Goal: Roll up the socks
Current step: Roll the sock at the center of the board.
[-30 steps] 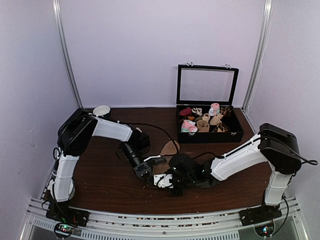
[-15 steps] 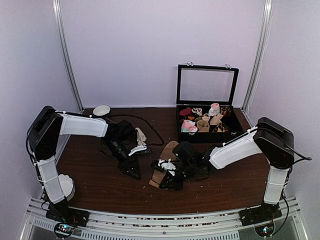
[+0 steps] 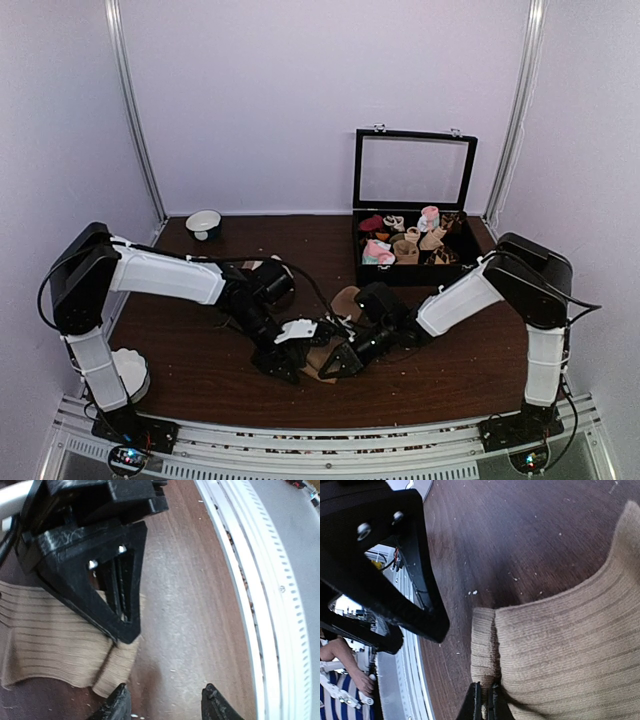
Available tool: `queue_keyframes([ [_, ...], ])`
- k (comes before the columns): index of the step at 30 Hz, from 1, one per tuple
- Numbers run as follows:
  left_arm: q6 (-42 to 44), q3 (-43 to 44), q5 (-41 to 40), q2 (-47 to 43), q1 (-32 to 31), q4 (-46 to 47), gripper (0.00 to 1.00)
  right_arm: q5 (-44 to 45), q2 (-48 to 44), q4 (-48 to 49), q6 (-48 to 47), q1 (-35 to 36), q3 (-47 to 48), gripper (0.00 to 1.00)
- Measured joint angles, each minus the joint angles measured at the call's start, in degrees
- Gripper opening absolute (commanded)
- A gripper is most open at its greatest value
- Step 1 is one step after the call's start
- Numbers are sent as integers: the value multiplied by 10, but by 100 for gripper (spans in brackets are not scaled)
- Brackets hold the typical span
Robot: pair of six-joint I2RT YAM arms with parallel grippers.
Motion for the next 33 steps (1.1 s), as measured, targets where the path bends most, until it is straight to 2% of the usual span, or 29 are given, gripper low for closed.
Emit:
queue_keyframes([
  [8, 32, 11, -49, 14, -12, 31, 41, -25, 11, 25, 35, -14, -6, 0],
  [14, 50, 13, -73, 39, -21, 38, 30, -34, 14, 27, 40, -18, -6, 0],
  [21, 54, 18, -78, 46, -24, 41, 26, -41, 16, 30, 46, -21, -8, 0],
  [23, 52, 19, -78, 49, -24, 45, 22, -42, 16, 30, 47, -22, -8, 6],
  [25, 50, 24, -80, 54, -24, 45, 18, -42, 16, 30, 47, -22, -8, 24],
  [26, 49, 28, -80, 57, -24, 45, 16, -43, 16, 30, 50, -22, -8, 30],
  [29, 43, 43, -80, 71, -24, 43, 10, -50, 7, 41, 52, -21, -15, 37],
  [33, 27, 61, -68, 86, -23, 33, 4, -33, -20, 47, 46, -22, -40, 40],
])
